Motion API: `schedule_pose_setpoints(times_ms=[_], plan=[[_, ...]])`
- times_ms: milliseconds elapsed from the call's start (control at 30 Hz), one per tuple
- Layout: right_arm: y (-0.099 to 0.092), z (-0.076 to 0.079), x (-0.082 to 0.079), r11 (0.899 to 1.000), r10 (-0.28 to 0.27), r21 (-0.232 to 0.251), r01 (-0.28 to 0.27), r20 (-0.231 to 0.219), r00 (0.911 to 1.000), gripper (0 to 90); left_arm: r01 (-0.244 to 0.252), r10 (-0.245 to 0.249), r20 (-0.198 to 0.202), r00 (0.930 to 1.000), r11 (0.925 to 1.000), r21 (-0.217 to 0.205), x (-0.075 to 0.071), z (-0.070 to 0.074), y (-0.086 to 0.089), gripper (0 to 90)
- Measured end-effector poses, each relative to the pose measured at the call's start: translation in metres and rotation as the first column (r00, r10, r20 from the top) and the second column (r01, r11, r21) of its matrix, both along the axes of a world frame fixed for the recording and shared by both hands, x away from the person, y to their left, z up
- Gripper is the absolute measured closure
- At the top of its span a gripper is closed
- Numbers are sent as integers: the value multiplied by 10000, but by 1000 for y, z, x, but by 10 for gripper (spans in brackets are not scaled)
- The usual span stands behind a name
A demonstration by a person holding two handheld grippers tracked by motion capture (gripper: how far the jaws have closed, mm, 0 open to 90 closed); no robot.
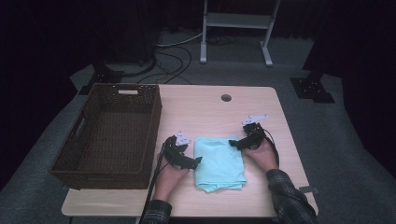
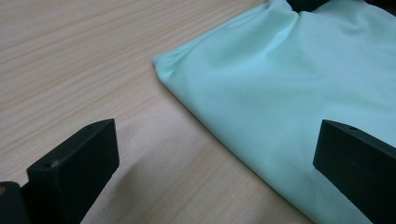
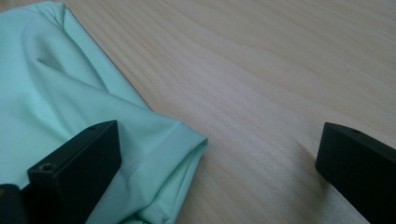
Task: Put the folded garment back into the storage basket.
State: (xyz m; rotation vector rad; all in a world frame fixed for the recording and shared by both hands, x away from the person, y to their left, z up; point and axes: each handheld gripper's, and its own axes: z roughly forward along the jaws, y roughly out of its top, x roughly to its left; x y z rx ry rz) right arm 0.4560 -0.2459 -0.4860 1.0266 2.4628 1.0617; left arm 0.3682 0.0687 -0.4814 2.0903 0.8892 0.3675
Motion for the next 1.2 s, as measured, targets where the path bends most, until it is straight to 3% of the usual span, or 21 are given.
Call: schedule_pose_setpoints(times_ms=[300,633,833,1200], plan=[[0,0,0,10000,4,-3,-4,13,10000,0,22,-23,-23,10000,9999,-121,-10,0,0,0],[0,0,0,10000,-10,2,10,-9,10000,0,180,-178,-71,9998,9997,187,-26,-1,-5,0],[0,0,0,10000,-13,1,13,-7,10000,0,346,-338,-141,9993,9974,638,-32,-2,-11,0],[0,0,0,10000,-10,1,10,-2,10000,0,513,-510,-68,9987,9973,529,-50,-2,-13,0]])
